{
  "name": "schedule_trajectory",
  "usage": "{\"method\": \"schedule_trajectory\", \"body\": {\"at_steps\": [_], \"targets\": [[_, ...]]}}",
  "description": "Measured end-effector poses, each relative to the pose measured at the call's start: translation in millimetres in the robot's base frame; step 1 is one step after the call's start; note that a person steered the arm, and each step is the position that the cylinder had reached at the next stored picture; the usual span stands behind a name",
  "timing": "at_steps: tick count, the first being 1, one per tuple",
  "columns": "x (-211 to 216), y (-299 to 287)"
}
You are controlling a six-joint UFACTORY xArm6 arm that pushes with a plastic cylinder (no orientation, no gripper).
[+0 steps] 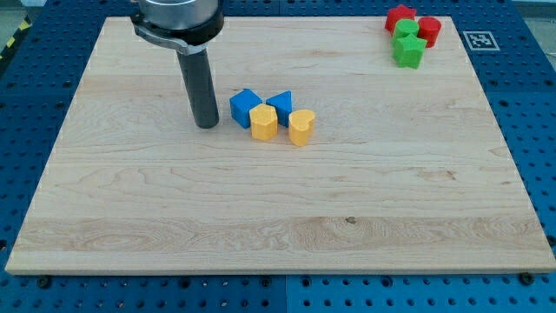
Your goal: Slide the yellow heart towards the center right side of the board
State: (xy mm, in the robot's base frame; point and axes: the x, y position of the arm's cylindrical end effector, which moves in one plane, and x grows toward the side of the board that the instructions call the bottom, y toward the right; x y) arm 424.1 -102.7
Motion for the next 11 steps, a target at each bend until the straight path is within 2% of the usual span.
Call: {"method": "schedule_trajectory", "body": {"at_steps": [4,5,6,7,9,11], "targets": [[0,-36],[-45,-34],[-96,7],[-108,102],[-45,94],[-31,143]]}}
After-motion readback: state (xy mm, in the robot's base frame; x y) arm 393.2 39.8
